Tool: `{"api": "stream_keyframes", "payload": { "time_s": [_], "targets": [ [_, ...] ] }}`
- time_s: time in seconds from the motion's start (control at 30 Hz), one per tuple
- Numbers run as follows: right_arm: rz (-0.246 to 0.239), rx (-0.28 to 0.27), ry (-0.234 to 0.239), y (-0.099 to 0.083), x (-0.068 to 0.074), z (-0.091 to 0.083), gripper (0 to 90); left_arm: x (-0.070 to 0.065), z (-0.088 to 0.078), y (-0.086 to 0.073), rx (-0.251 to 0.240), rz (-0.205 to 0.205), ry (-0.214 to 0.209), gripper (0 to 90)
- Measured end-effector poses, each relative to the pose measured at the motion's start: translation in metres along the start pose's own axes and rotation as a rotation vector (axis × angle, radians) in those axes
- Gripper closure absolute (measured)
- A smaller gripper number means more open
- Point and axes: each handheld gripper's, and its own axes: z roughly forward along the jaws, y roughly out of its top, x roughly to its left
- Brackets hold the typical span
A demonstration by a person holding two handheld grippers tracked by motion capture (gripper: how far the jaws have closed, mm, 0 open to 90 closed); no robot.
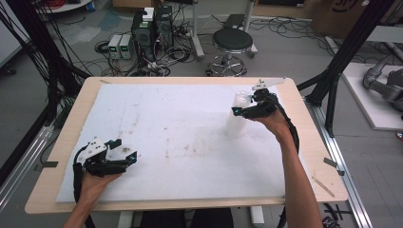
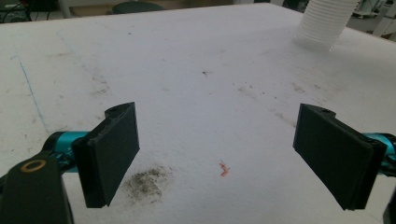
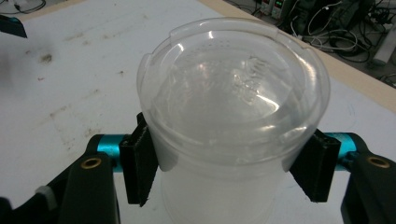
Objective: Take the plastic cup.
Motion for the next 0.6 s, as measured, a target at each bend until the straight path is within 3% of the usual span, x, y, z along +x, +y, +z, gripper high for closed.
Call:
{"api": "stream_keyframes", "payload": {
  "time_s": [0.6],
  "targets": [
    [-0.045,-0.050,-0.021,0.056,0.011,-0.038,34.1,0.000,0.001,0.000,0.003,-0.005,-0.005,14.2]
  ]
}}
